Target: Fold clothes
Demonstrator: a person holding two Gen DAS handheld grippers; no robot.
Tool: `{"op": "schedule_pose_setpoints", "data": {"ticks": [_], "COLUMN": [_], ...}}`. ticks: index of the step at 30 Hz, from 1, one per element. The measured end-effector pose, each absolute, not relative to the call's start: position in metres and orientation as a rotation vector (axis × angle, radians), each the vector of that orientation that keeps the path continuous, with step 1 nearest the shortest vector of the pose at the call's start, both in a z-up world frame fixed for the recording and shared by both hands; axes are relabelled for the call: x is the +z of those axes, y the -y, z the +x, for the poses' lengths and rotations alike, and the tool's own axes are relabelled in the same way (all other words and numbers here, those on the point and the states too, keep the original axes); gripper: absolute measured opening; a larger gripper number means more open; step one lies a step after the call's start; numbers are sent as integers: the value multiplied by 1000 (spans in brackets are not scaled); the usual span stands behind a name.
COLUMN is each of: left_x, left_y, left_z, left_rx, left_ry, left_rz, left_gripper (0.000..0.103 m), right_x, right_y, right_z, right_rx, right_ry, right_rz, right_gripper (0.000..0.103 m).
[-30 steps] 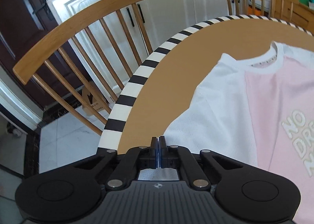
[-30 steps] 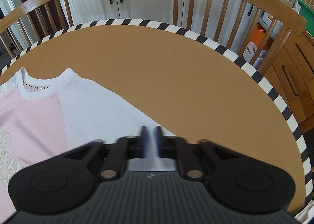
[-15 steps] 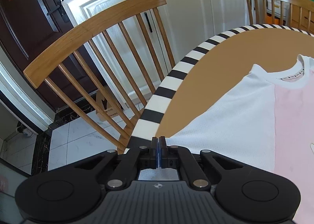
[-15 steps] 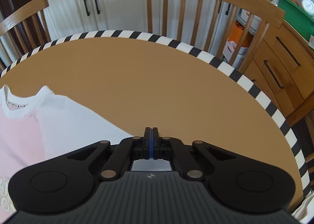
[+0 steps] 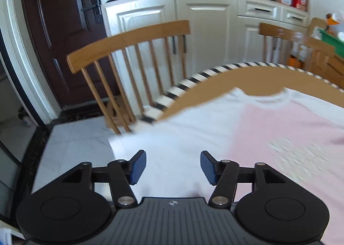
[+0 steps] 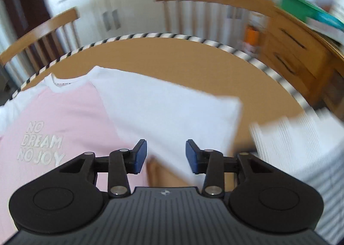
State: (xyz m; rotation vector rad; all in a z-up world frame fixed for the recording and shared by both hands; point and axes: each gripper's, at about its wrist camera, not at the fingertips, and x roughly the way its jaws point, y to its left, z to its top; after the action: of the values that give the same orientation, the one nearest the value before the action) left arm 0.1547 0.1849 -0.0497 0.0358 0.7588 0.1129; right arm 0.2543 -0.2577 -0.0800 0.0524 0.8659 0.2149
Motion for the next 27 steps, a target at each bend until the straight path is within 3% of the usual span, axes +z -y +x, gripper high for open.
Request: {"op": "schedule_pose_setpoints", "data": {"ticks": [3, 8, 16, 19, 21, 27], "left_x": [-48, -54, -49, -56, -62, -62], "left_y": [-159, -133, -169, -199, -217, -249], "left_z": [102, 68, 76, 107, 134, 165], "left_rx": [91, 47, -82, -147, -205, -367], "left_ry": [-703, -726, -682, -764, -852, -886], "left_rz": [9, 81, 62, 58, 44, 96], "left_gripper": [88, 89, 86, 82, 72, 72], "right_x": [-69, -63, -49, -48, -47, -45], "right_y": [259, 240, 170, 124, 93, 0], "right_z": [193, 134, 78, 73, 69, 59], "right_rx": [218, 280, 254, 202, 168, 65], "right_ry": [-756, -737, -752, -755, -757, -761], "right_rz": [133, 182, 321, 342, 357, 399], "right_gripper": [57, 55, 53, 51, 50, 45]}}
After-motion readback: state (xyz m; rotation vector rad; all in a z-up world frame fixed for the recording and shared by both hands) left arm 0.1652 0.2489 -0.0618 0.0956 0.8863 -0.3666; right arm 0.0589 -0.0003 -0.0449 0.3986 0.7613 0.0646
